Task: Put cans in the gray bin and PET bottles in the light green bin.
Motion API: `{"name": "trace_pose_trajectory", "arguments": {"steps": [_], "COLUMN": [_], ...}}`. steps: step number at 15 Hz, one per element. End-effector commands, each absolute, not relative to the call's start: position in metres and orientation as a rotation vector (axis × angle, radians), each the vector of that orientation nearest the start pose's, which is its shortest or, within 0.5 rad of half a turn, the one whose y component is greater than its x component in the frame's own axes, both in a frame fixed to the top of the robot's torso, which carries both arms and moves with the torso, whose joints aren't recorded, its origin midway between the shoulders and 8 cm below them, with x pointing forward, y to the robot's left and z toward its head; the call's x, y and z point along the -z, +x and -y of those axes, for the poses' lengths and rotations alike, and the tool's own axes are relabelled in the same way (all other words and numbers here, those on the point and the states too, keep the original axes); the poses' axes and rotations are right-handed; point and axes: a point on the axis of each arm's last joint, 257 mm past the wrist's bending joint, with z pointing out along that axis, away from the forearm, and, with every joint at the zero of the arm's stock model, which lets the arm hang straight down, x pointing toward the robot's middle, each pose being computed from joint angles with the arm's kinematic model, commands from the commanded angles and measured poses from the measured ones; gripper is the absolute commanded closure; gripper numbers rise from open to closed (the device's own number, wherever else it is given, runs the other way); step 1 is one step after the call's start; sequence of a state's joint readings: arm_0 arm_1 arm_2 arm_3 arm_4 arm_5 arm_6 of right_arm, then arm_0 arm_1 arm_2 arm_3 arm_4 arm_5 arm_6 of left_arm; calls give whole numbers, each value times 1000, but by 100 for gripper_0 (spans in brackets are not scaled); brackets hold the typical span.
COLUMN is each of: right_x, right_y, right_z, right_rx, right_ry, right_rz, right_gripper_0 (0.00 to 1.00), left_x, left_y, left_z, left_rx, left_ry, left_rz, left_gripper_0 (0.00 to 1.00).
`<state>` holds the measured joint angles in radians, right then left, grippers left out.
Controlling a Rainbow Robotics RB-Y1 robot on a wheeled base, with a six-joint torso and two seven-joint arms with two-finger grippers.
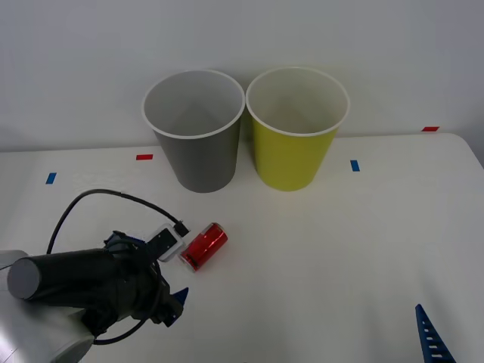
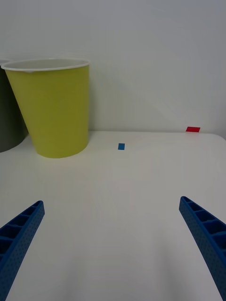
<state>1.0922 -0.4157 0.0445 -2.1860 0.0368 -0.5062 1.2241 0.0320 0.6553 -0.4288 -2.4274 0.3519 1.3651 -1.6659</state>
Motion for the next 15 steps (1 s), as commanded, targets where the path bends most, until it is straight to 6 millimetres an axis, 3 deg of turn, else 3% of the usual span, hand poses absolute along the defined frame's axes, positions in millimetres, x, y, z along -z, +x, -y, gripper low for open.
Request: {"name": "trace_pose_trajectory", "arguments": {"steps": [1,4,9,15], "right_x": [204,204,204,204], "right_y": [238,238,238,238], "right_z": [295,295,295,295], "right_rx": [-60,-60,-60,-60], "right_ry": [-99,-99,-99,-99], "right_rz": [-1575,-1575,-1575,-1575], "right_gripper_0": [0,0,0,0], "left_x": [259,264,256,278], "left_y": [370,394,396,415], "left_z": [-144,-121,-107,-78], "left_rx": [-108,-135,-157,-113], "left_ry": [1058,1065,1076,1065], "left_rz": [-2230,-2232,-2315,-2409], "left_gripper_0": [0,0,0,0]}}
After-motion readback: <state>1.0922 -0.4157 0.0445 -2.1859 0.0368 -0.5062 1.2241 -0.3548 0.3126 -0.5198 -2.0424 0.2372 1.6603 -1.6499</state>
